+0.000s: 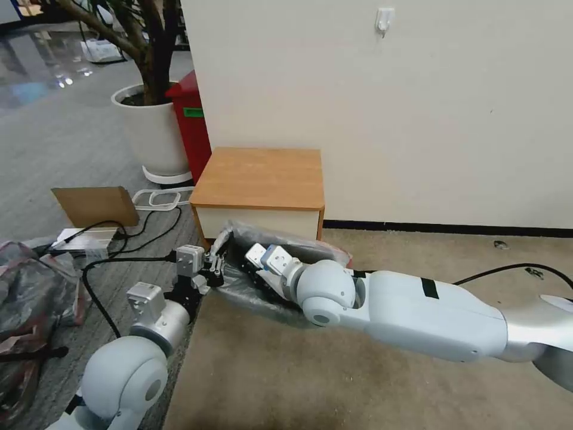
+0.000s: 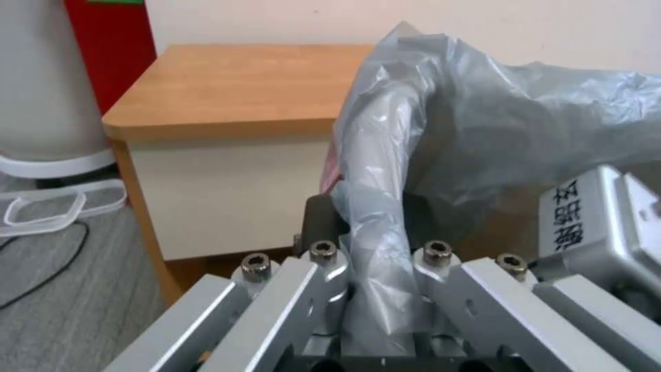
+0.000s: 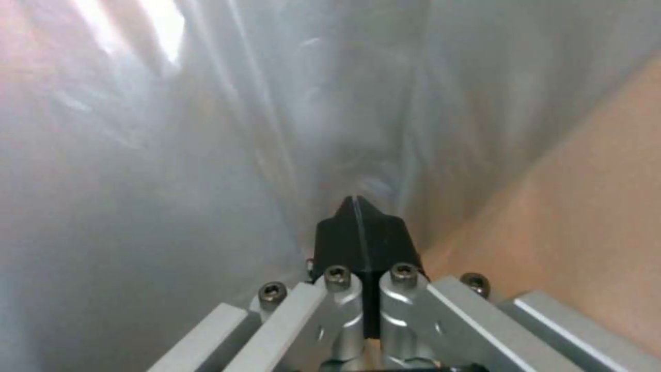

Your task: Pick up the garbage bag from the table and place it over the trash can.

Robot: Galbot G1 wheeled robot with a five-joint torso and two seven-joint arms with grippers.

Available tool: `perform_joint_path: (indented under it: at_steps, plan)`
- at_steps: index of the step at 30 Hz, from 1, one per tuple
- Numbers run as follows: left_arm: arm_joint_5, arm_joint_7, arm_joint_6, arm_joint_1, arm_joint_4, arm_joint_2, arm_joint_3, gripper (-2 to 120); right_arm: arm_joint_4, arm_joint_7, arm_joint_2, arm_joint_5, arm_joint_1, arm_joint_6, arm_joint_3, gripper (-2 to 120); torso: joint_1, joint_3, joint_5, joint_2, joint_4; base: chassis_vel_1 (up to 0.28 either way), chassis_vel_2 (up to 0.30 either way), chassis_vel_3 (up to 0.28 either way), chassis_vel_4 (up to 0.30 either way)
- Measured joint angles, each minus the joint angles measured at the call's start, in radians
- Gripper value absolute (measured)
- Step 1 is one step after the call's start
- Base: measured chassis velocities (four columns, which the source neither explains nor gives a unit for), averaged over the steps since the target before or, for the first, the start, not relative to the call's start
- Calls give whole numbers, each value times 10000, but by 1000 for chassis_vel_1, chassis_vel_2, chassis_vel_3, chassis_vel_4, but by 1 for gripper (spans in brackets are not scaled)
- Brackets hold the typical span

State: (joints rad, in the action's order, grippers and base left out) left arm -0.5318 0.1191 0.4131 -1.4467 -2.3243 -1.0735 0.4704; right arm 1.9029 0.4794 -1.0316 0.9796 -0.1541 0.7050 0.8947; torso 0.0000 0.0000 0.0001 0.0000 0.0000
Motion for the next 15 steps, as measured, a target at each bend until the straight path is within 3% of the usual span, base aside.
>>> perform_joint_path:
  at_steps: [10,15]
  plan:
    - [389,-318,90,145,133,96,-15,7,50,7,74,619,1178,9,840,0,1,0,-1,0,1,0,0,0,0]
    - [-7,-199,299,328,372,98,92,7,368,7,360,1270,1768,12,1140,0,0,0,-1,0,1,0,0,0,0]
